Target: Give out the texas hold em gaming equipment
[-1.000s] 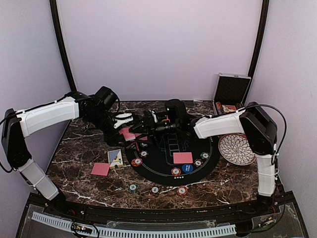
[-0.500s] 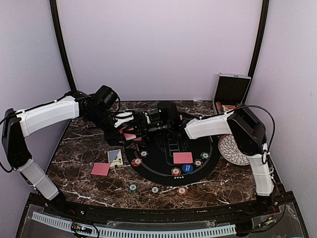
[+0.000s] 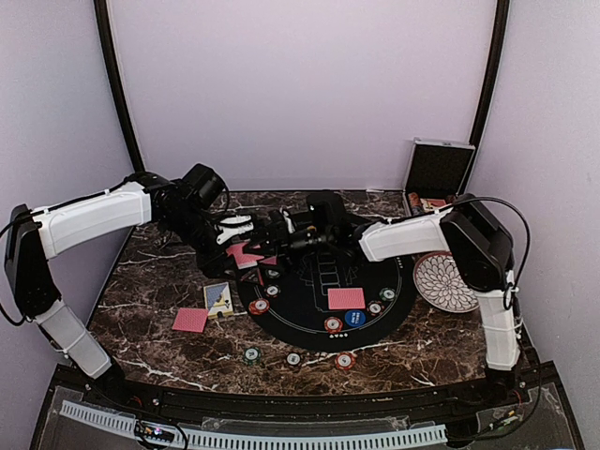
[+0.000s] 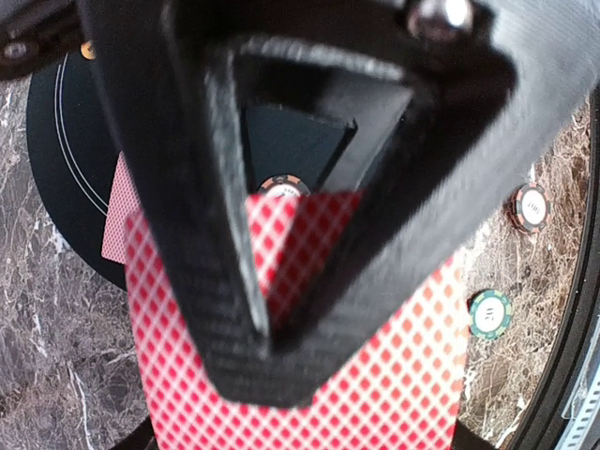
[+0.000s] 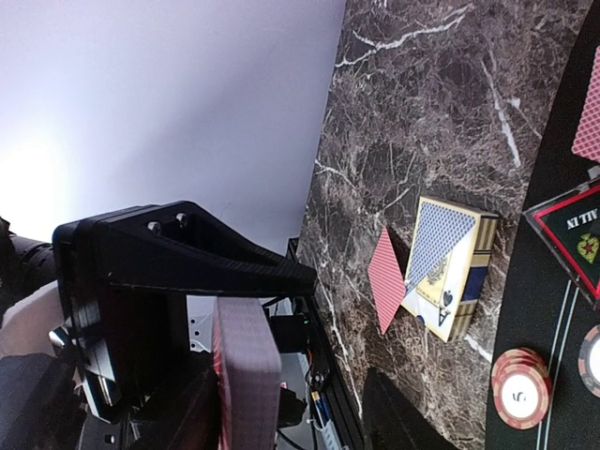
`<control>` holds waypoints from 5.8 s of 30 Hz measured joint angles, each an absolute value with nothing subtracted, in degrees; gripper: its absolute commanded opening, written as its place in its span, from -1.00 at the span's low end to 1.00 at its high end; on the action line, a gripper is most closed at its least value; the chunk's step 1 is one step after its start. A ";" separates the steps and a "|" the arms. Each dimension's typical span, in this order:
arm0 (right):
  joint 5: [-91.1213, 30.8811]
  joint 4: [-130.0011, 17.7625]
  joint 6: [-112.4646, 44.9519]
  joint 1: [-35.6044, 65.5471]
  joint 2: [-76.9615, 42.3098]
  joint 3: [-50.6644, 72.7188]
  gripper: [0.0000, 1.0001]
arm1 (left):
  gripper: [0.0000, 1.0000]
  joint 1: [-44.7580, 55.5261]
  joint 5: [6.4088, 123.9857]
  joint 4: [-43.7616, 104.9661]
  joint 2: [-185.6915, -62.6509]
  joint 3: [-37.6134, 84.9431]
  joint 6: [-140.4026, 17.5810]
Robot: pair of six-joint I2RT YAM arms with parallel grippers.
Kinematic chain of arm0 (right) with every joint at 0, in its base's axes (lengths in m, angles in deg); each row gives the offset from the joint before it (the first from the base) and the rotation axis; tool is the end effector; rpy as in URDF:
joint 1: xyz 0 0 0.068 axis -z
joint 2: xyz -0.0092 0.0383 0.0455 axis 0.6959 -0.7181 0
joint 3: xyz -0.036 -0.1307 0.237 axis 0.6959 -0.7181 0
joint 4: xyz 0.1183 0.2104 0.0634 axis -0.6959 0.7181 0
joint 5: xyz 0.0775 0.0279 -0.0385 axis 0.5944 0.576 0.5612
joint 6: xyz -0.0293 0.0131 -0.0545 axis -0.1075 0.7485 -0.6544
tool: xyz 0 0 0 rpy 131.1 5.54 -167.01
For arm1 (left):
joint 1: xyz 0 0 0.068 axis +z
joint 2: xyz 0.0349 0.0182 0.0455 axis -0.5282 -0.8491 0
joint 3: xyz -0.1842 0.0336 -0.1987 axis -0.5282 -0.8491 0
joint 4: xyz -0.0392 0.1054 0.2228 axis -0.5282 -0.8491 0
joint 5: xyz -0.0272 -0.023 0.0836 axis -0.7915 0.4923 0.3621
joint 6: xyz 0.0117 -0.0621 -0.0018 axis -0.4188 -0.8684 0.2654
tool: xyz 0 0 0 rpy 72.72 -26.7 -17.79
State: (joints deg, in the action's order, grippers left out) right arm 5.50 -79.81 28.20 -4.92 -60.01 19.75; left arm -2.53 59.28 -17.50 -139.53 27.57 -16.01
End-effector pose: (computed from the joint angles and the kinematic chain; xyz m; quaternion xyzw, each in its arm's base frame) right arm 0.2958 0.3914 0.2013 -0.0901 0.7708 0.6297 0.0353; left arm 0.2595 -0.1922 0.2713 0.5644 0.7773 -0.1207 0.2505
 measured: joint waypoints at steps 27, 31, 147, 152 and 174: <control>3.67 -74.76 26.28 -1.13 -50.15 12.21 -1.00 | -1.00 -2.51 61.21 -17.24 -139.50 27.04 -15.64; 3.82 -74.91 26.15 1.16 -48.75 10.42 -1.00 | -1.00 -2.53 61.99 -17.02 -139.50 25.65 -15.53; 4.72 -86.45 24.68 -3.67 -53.17 7.34 0.50 | -1.00 -2.51 62.02 -17.41 -138.76 28.20 -15.50; 5.02 -86.39 24.68 -3.98 -53.17 9.98 0.55 | -1.00 -2.53 61.40 -17.54 -138.87 28.71 -15.57; 7.45 -84.37 25.58 -5.90 -59.05 19.95 0.51 | -1.00 -2.51 60.36 -17.94 -139.22 30.21 -15.83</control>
